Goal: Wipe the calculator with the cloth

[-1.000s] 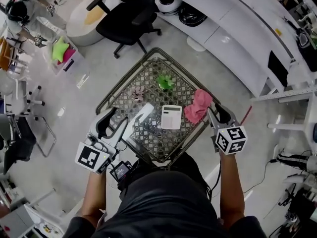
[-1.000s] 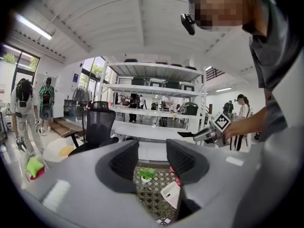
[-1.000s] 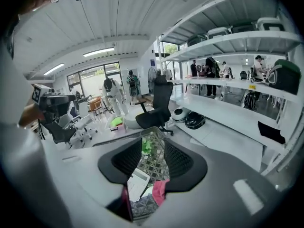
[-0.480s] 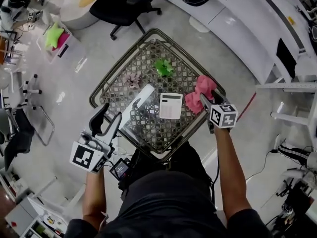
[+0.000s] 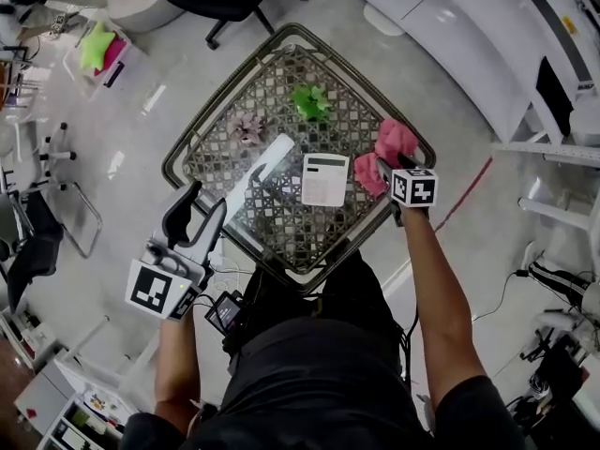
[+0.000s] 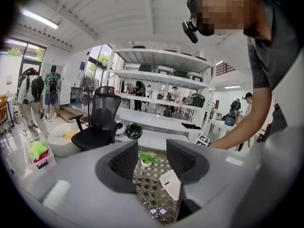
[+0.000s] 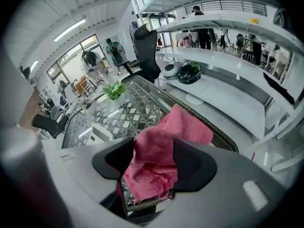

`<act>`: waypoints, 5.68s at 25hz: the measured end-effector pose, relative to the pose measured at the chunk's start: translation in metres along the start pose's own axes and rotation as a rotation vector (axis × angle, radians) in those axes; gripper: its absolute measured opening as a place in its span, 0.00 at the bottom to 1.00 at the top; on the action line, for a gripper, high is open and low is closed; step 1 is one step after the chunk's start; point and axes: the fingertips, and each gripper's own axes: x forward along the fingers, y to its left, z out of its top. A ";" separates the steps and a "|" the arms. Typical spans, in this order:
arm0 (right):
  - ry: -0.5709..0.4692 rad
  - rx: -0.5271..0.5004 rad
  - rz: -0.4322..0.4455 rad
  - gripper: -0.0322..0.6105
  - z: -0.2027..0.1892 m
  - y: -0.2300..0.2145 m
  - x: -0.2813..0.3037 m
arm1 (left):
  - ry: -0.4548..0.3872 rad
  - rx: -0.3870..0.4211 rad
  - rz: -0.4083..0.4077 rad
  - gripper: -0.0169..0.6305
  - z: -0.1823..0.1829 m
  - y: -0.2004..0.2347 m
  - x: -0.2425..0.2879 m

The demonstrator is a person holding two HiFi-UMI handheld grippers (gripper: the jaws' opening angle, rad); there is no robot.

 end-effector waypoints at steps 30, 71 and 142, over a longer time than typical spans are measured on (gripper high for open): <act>0.005 0.005 -0.026 0.16 -0.017 0.033 0.022 | 0.021 -0.037 -0.007 0.33 -0.021 0.010 -0.022; 0.022 -0.723 0.139 0.16 -0.056 0.217 0.066 | 0.019 -0.113 0.033 0.33 -0.046 0.042 -0.060; -0.006 -0.577 0.203 0.16 -0.072 0.228 0.058 | 0.017 -0.072 0.046 0.33 -0.057 0.047 -0.070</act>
